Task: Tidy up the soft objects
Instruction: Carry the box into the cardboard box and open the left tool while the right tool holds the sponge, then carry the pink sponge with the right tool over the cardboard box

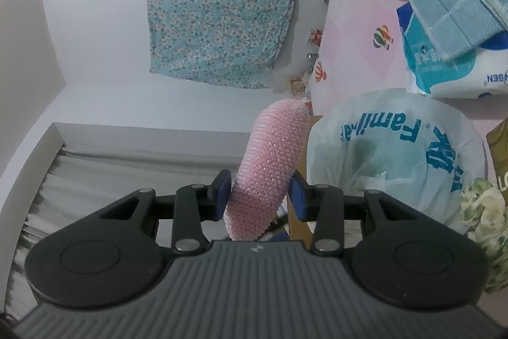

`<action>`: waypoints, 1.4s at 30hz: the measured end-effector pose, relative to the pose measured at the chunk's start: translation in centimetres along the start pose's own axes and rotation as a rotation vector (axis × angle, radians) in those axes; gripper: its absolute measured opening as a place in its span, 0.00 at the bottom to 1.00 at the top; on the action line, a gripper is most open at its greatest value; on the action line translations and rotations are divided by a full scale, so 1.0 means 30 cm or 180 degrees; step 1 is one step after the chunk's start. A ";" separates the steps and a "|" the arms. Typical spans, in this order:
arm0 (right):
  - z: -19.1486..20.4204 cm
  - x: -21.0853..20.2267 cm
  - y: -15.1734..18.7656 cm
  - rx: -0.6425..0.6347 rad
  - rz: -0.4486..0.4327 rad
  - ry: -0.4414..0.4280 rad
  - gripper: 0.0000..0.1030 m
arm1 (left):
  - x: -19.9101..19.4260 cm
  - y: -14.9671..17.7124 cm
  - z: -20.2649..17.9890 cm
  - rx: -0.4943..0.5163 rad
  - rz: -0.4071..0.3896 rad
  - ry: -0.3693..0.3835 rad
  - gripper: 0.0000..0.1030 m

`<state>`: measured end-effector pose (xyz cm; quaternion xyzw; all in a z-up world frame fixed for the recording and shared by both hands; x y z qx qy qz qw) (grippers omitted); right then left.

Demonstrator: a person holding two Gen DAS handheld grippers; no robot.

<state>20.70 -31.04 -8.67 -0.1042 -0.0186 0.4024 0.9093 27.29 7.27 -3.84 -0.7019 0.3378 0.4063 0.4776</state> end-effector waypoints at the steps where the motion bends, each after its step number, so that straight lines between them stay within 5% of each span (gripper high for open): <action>1: -0.001 -0.001 0.000 0.0004 -0.0003 0.0005 0.38 | 0.006 -0.014 -0.019 0.0017 -0.0007 0.0028 0.71; 6: -0.012 -0.025 -0.008 0.0015 -0.0041 0.0038 0.38 | 0.064 -0.108 -0.073 -0.0144 -0.0055 0.0350 0.77; 13: -0.015 -0.050 -0.012 -0.0002 -0.0074 0.0090 0.38 | 0.059 -0.132 -0.065 -0.0328 -0.0253 0.0445 0.82; 23: 0.096 -0.001 0.030 -0.0270 0.0117 0.0080 0.38 | -0.179 -0.086 0.001 -0.0325 -0.0517 0.0594 0.83; 33: 0.347 0.331 0.186 -0.0824 0.1014 -0.0012 0.36 | -0.475 0.061 0.255 -0.0487 -0.1100 0.0447 0.86; 35: 0.351 0.439 0.238 -0.0796 0.1249 0.0053 0.29 | -0.492 0.087 0.328 -0.0609 -0.1187 0.0390 0.86; 42: 0.405 0.632 0.355 -0.1028 0.1681 0.0286 0.30 | -0.479 0.172 0.512 -0.0896 -0.1234 0.0247 0.86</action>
Point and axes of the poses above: each gripper's, at about its wrist camera, not at the fingertips, and x roughly the way its jaws point, z to its left, y to its underside, the point moved 4 cm from there along x, roughly the way its jaws point, and after that the axes turned 10 degrees about -x, right-handed, at the moved point
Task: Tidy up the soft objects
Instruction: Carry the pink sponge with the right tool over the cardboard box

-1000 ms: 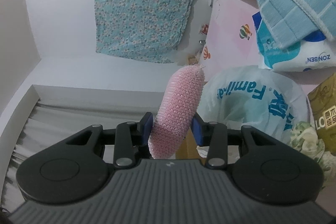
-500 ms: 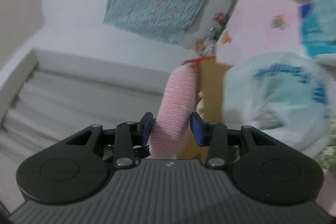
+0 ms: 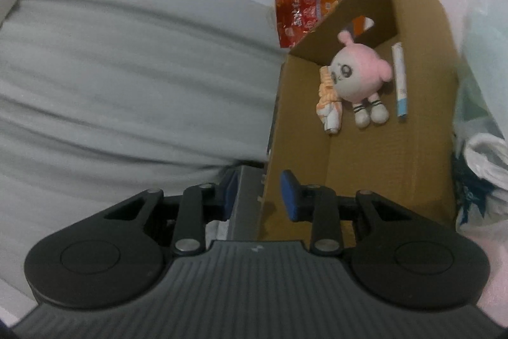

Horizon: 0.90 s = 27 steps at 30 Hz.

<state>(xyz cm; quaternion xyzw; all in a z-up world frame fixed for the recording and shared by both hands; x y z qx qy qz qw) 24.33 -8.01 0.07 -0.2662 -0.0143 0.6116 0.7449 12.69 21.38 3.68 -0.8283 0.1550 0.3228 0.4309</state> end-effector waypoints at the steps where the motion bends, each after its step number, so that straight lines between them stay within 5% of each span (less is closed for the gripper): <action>1: 0.027 -0.020 -0.001 -0.0136 -0.0003 0.0061 0.31 | -0.002 0.004 0.015 -0.0010 -0.0006 -0.0001 0.86; 3: 0.064 -0.082 -0.006 -0.0436 -0.0070 0.0227 0.33 | -0.011 0.015 0.047 -0.0033 -0.0041 -0.0008 0.86; 5: 0.081 -0.163 0.002 -0.0694 -0.0162 0.0451 0.49 | -0.019 0.029 0.063 -0.0051 -0.0082 0.0006 0.86; 11: 0.034 -0.362 0.148 -0.1211 -0.0187 0.1178 0.72 | -0.054 0.097 0.077 -0.0007 -0.0189 0.0084 0.86; 17: -0.028 -0.313 0.279 -0.1606 -0.0098 0.1669 0.77 | -0.101 0.166 0.070 0.0044 -0.0250 0.0148 0.86; 27: -0.103 -0.181 0.314 -0.1532 -0.0086 0.1794 0.70 | -0.155 0.327 0.000 0.0423 -0.0157 0.0457 0.86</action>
Point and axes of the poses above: each gripper's, at about its wrist camera, not at the fingertips, and x roughly the way its jaws point, z to its left, y to its underside, the point moved 4 cm from there along x, roughly the way its jaws point, and after that the axes turned 10 degrees about -x, right-handed, at the moved point
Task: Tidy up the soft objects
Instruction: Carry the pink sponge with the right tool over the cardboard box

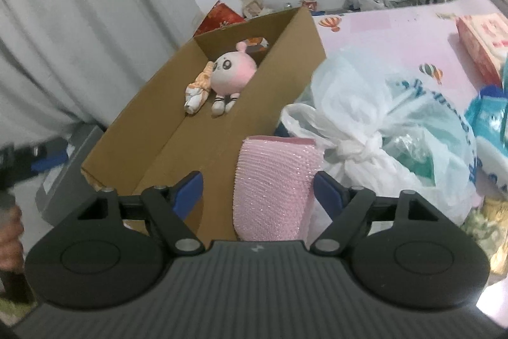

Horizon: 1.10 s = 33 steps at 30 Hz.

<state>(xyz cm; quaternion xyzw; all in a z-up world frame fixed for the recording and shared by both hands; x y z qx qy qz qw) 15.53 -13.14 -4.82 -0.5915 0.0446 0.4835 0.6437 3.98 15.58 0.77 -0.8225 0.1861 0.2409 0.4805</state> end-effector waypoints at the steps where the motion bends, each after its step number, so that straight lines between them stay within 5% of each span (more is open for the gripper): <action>1: -0.008 0.003 0.004 0.0041 -0.0002 0.0016 0.67 | 0.006 0.015 -0.012 0.0029 0.0044 0.0030 0.86; 4: -0.036 0.020 0.010 0.0165 0.0055 0.0074 0.57 | 0.023 0.050 -0.036 0.0099 0.0134 0.0069 0.86; 8: -0.083 0.013 0.036 0.0380 0.0110 0.0076 0.56 | 0.022 0.070 -0.059 0.0179 0.0145 0.0100 0.86; 18: -0.107 0.065 0.089 0.0610 0.0209 -0.0238 0.37 | 0.049 0.115 -0.125 0.0362 0.0287 0.0153 0.86; 33: -0.093 0.074 0.182 0.0503 0.0472 -0.0403 0.42 | 0.073 0.138 -0.137 0.0369 0.0389 0.0140 0.86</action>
Point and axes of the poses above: each gripper's, at about its wrist camera, not at the fingertips, and x roughly the way its jaws point, z to its left, y to its underside, the point moved 4 cm from there along x, roughly the way its jaws point, and after that the axes turned 10 degrees about -x, right-handed, at the moved point
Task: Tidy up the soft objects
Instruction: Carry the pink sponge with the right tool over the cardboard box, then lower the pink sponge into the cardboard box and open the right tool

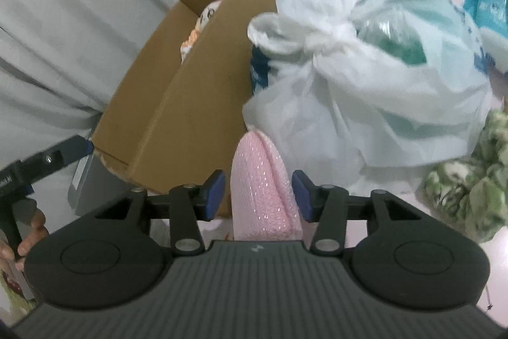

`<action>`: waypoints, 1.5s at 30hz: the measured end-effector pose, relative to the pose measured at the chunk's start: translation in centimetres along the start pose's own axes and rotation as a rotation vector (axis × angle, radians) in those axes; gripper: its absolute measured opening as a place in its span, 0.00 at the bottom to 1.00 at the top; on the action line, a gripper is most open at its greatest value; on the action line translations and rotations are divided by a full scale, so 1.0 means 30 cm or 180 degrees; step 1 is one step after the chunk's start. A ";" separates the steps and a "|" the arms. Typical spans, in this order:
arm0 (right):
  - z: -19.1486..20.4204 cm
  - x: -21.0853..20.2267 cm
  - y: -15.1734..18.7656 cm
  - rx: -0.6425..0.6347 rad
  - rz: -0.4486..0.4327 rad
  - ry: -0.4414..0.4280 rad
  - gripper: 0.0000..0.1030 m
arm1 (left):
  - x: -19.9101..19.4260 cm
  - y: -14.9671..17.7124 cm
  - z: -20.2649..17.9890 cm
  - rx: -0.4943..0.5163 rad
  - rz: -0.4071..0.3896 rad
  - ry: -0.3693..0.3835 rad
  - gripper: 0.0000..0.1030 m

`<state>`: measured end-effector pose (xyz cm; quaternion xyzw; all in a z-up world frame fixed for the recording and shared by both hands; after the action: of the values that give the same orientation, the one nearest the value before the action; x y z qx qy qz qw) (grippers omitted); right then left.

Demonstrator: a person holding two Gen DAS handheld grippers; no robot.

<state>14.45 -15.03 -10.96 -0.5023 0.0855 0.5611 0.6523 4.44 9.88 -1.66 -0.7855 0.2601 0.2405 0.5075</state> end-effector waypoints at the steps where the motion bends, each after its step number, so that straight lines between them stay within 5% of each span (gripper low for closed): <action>1: -0.001 0.009 0.005 -0.0008 0.0024 0.0009 0.40 | 0.000 0.001 0.000 0.0001 0.0003 0.0002 0.86; 9: 0.014 -0.043 0.019 0.0020 -0.0103 0.0049 0.30 | 0.002 0.003 -0.008 0.0023 -0.0008 -0.0008 0.86; 18: 0.047 -0.284 -0.020 -0.0019 -0.0559 0.0182 0.30 | 0.003 -0.012 0.001 0.0076 -0.0103 -0.0045 0.86; 29: 0.181 -0.377 -0.332 -0.0321 -0.0936 -0.0271 0.30 | -0.038 -0.036 0.075 -0.0013 -0.0305 -0.0197 0.86; 35: 0.330 -0.159 -0.565 -0.0659 -0.0511 -0.0630 0.31 | -0.079 -0.060 0.147 -0.0115 -0.0430 -0.0344 0.86; 45: 0.564 0.446 -0.718 -0.1219 0.0958 -0.0840 0.32 | -0.115 -0.111 0.274 -0.0299 -0.0578 -0.0629 0.86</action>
<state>29.17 9.22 0.19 -0.5207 -0.0342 0.7183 0.4602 3.09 19.20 -0.25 -0.8011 0.1251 0.2817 0.5130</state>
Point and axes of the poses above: each gripper's, at about its wrist camera, not at the fingertips, and x roughly the way its jaws point, z to its left, y to its underside, the point moved 4 cm from there along x, roughly the way its jaws point, and after that the axes turned 10 degrees about -x, right-handed, at the moved point
